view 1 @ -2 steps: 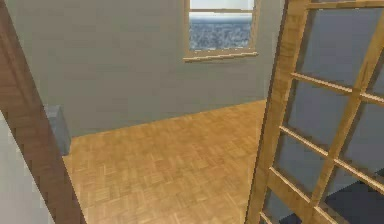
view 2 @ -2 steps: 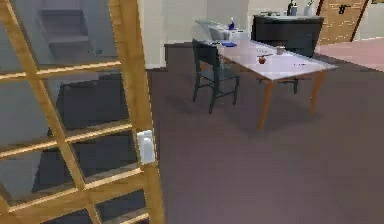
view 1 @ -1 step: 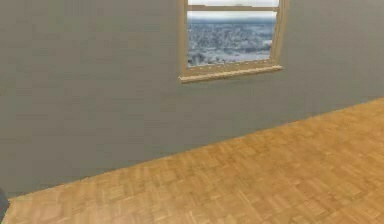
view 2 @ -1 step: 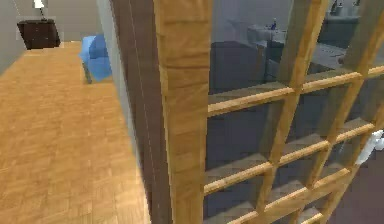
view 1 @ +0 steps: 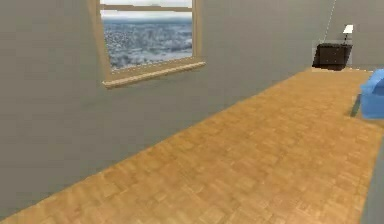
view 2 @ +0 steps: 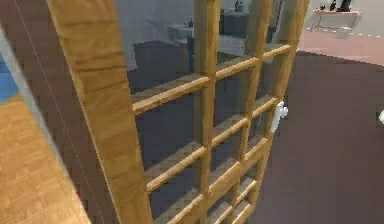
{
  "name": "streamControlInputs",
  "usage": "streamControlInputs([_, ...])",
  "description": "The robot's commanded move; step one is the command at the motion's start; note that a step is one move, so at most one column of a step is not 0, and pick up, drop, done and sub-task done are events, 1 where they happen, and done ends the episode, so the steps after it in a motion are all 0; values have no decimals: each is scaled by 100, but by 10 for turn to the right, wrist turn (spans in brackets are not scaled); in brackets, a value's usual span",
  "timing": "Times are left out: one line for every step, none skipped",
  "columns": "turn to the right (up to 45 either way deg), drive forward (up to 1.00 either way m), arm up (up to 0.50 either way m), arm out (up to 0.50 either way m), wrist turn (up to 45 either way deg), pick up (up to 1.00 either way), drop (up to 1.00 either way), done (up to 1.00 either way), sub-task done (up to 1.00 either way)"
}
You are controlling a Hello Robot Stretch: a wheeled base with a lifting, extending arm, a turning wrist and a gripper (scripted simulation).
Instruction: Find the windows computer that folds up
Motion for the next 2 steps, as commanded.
streamControlInputs([0, 30, 0, 0, 0, 0, 0, 0, 0])
streamControlInputs([330, 0, 0, 0, 0, 0, 0, 0, 0])
